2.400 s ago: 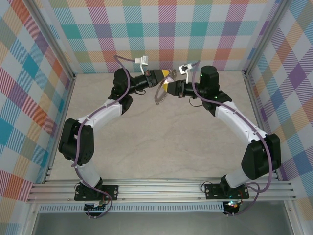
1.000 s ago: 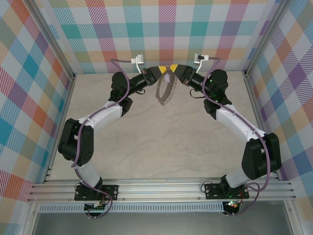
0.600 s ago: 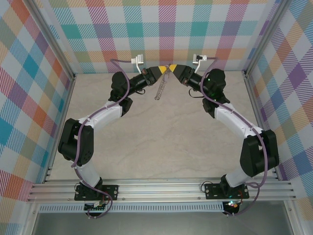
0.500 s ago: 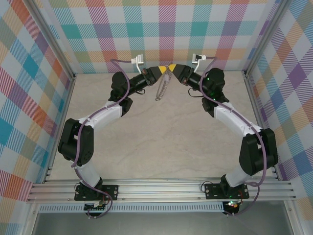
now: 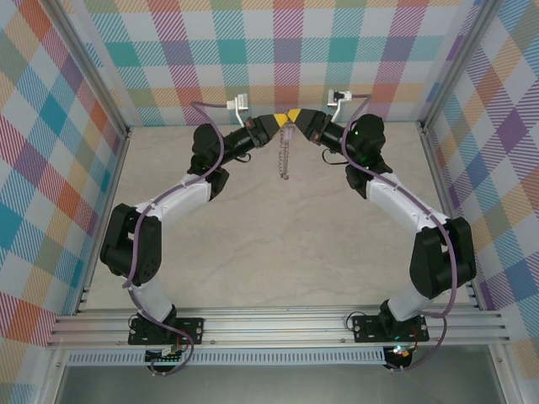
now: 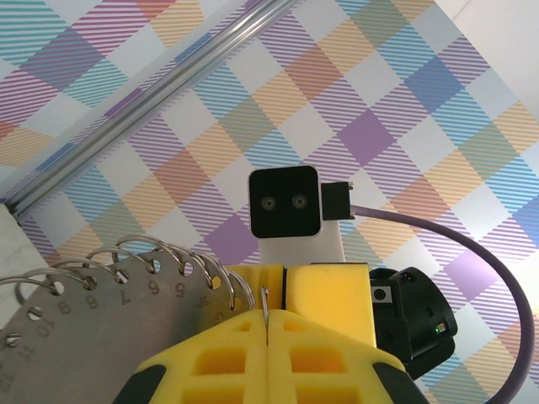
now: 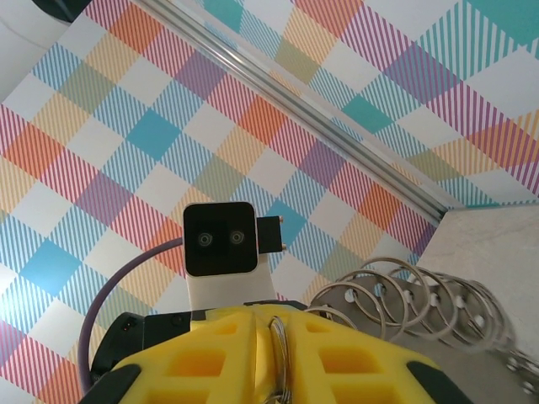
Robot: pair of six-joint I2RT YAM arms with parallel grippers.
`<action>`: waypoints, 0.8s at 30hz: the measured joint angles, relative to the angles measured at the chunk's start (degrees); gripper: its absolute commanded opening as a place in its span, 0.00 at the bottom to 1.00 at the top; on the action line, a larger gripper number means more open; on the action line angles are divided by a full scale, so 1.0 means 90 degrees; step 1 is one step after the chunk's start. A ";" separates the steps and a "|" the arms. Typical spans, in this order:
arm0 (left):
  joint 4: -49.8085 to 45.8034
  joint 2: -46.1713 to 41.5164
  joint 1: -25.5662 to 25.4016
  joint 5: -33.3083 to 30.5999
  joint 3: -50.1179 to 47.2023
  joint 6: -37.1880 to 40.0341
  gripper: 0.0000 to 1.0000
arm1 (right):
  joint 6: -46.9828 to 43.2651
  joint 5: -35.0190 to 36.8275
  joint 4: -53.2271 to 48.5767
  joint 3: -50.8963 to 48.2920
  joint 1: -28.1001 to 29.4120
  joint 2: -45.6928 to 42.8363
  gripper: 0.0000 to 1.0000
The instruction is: Put the keys on the keyring
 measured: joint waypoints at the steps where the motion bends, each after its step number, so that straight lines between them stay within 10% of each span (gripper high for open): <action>1: 0.0005 0.0000 0.0000 0.0000 0.0000 0.0002 0.00 | 0.0000 0.0002 0.0002 0.0000 0.0000 -0.0002 0.14; 9: 0.0039 -0.0012 0.0000 -0.0012 0.0000 0.0002 0.00 | 0.0002 0.0002 0.0017 0.0000 -0.0005 0.0002 0.00; 15: -0.0546 -0.0136 0.0010 0.0044 0.0000 0.0466 0.40 | 0.0002 -0.0304 -0.0155 0.0022 -0.0194 0.0046 0.00; 24: -0.2266 -0.0512 0.0432 0.0476 0.0401 0.1598 0.50 | 0.0153 -0.1800 -0.0476 0.0952 -0.0918 0.0690 0.00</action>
